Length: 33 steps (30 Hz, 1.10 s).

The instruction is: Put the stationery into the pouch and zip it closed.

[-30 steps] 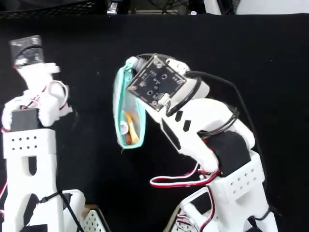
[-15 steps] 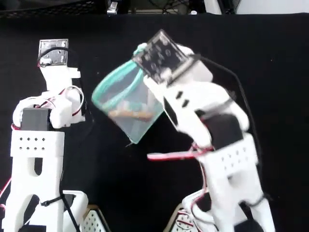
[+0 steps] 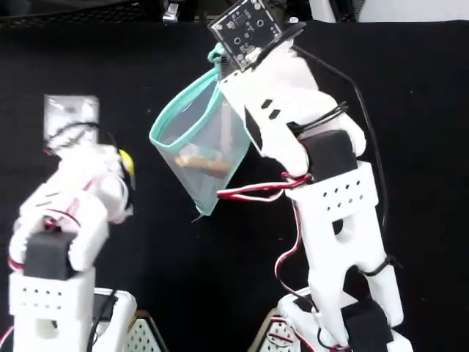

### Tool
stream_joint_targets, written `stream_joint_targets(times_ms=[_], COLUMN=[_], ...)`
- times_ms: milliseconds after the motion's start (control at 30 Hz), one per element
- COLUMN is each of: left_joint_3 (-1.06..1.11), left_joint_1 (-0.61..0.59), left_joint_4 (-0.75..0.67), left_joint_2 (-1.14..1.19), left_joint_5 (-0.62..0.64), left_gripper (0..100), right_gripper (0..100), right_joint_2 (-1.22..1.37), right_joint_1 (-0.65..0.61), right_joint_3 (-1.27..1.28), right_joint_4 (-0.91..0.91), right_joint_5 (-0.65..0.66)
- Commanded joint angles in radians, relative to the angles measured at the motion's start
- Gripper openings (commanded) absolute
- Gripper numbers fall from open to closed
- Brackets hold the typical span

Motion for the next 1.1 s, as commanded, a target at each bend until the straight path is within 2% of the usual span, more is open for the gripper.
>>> stream_joint_targets(times_ms=[0,100,267,533,600,700,767,933,1067], left_joint_3=[0.093,0.108,0.101,0.094,0.096,0.119,0.127,0.127,0.199], left_joint_1=[0.091,0.110,0.122,0.272,0.272,0.278,0.282,0.280,0.255], left_joint_4=[-0.087,-0.095,-0.066,-0.020,-0.035,-0.046,-0.046,-0.057,-0.163], left_joint_2=[-0.081,-0.118,-0.140,-0.133,-0.132,-0.140,-0.140,-0.133,-0.140], left_joint_5=[-0.011,-0.011,-0.011,-0.054,-0.054,-0.052,-0.052,-0.052,-0.054], left_gripper=[3,3,3,3,7,21,26,22,21], right_gripper=[1.2,1.2,1.2,1.2,1.2,1.2,1.2,1.2,1.2], right_joint_2=[-0.030,-0.033,-0.027,-0.025,-0.027,-0.027,-0.027,-0.027,-0.038], right_joint_1=[-0.025,-0.020,-0.025,-0.021,-0.020,-0.018,-0.018,-0.020,-0.031], right_joint_3=[-0.059,-0.065,-0.061,0.045,0.079,0.107,0.111,0.114,0.102], right_joint_4=[0.040,0.066,0.009,-0.160,-0.169,-0.186,-0.199,-0.193,-0.121], right_joint_5=[-0.012,-0.012,-0.014,-0.068,-0.061,-0.060,-0.060,-0.068,-0.068])
